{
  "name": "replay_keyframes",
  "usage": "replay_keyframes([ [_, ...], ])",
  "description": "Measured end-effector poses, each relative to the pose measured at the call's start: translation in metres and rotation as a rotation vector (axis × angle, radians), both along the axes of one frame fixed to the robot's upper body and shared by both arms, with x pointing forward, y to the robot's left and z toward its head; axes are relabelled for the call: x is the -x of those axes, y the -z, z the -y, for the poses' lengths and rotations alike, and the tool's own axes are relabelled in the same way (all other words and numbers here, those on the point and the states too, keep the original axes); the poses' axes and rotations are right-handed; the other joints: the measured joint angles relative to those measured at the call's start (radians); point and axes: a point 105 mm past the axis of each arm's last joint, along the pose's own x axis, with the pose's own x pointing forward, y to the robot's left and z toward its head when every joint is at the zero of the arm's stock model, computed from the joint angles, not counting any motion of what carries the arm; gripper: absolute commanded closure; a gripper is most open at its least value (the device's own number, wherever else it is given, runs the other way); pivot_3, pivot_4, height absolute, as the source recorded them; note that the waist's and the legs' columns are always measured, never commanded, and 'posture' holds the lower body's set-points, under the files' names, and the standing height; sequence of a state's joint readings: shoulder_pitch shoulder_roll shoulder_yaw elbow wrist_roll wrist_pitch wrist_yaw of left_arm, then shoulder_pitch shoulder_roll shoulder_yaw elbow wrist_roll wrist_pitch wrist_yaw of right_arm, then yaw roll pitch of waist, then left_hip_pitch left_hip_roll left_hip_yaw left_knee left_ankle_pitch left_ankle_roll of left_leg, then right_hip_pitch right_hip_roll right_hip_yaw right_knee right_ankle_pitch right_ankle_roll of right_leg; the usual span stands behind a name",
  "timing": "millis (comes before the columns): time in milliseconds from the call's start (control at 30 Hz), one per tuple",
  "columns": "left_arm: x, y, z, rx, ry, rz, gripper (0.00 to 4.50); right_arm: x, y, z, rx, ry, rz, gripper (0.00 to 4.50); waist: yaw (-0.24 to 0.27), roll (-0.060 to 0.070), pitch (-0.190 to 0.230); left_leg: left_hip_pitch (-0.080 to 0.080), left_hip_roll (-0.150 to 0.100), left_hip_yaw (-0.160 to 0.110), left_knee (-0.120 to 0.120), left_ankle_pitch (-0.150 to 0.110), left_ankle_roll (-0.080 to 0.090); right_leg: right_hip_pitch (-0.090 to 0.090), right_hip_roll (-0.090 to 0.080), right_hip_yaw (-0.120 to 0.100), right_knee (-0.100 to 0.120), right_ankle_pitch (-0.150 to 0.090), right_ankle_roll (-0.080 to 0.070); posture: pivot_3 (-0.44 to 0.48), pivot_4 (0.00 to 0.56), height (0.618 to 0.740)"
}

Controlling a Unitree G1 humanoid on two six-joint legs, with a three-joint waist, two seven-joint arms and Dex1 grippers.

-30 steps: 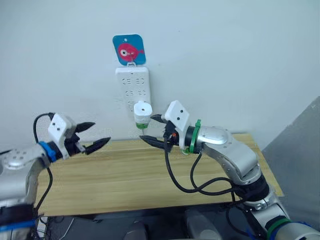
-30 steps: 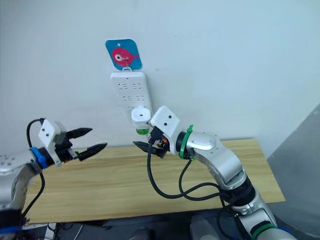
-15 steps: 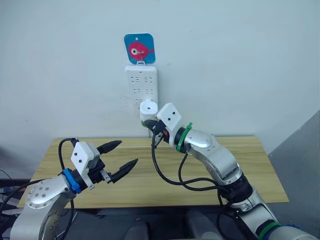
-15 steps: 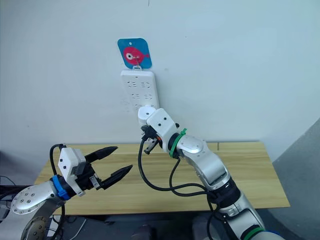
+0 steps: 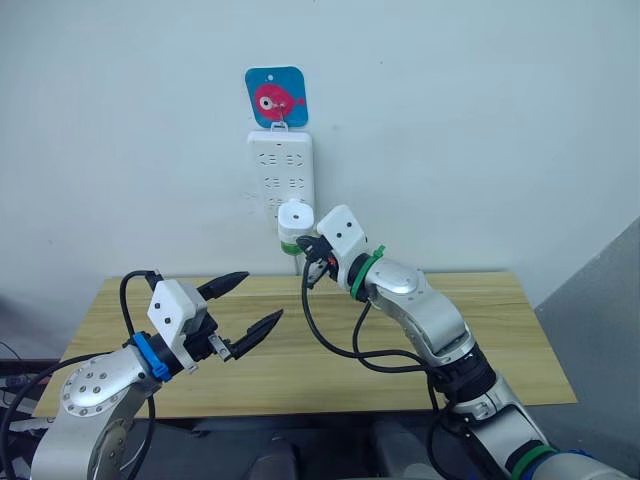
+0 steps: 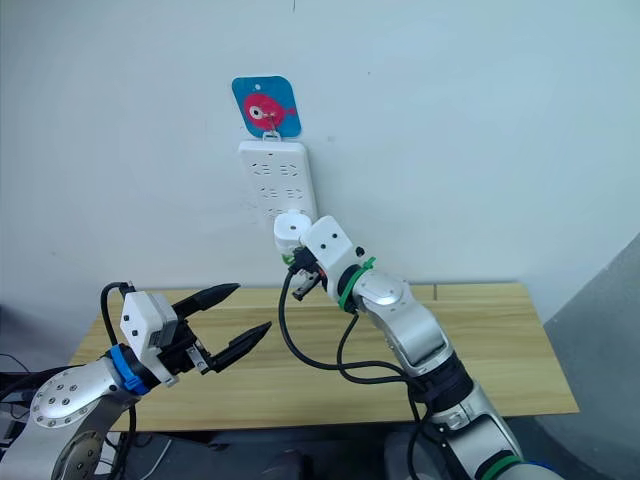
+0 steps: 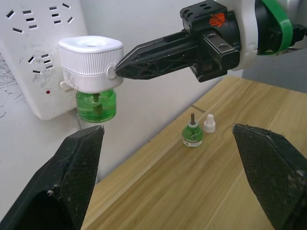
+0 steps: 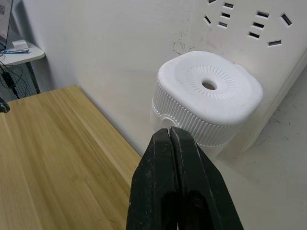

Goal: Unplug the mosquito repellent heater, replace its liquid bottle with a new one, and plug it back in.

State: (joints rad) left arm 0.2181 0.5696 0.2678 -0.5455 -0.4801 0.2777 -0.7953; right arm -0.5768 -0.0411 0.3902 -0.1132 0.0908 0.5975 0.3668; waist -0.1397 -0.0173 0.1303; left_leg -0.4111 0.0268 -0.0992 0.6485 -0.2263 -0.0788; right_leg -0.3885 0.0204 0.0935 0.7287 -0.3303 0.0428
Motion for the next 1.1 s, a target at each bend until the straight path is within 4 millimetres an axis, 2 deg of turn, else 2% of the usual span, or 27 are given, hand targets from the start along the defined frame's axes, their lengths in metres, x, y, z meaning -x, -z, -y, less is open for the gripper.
replay_keyframes([
  [633, -0.002, 0.001, 0.001, 0.000, 0.010, -0.003, 0.00, 0.001, -0.001, -0.008, -0.012, 0.014, -0.002, 4.48, -0.001, 0.000, 0.000, 0.000, 0.001, 0.001, -0.001, 0.000, 0.000, 0.000, 0.001, 0.001, -0.001, 0.000, 0.000, -0.102, 0.101, 0.692],
  [1100, -0.004, 0.001, 0.002, 0.001, 0.011, -0.002, 0.00, -0.004, 0.006, -0.013, -0.020, 0.053, -0.026, 4.48, -0.001, 0.000, 0.001, 0.002, 0.001, 0.002, -0.001, 0.000, 0.000, 0.000, 0.002, 0.002, -0.001, 0.001, -0.001, -0.098, 0.106, 0.692],
])
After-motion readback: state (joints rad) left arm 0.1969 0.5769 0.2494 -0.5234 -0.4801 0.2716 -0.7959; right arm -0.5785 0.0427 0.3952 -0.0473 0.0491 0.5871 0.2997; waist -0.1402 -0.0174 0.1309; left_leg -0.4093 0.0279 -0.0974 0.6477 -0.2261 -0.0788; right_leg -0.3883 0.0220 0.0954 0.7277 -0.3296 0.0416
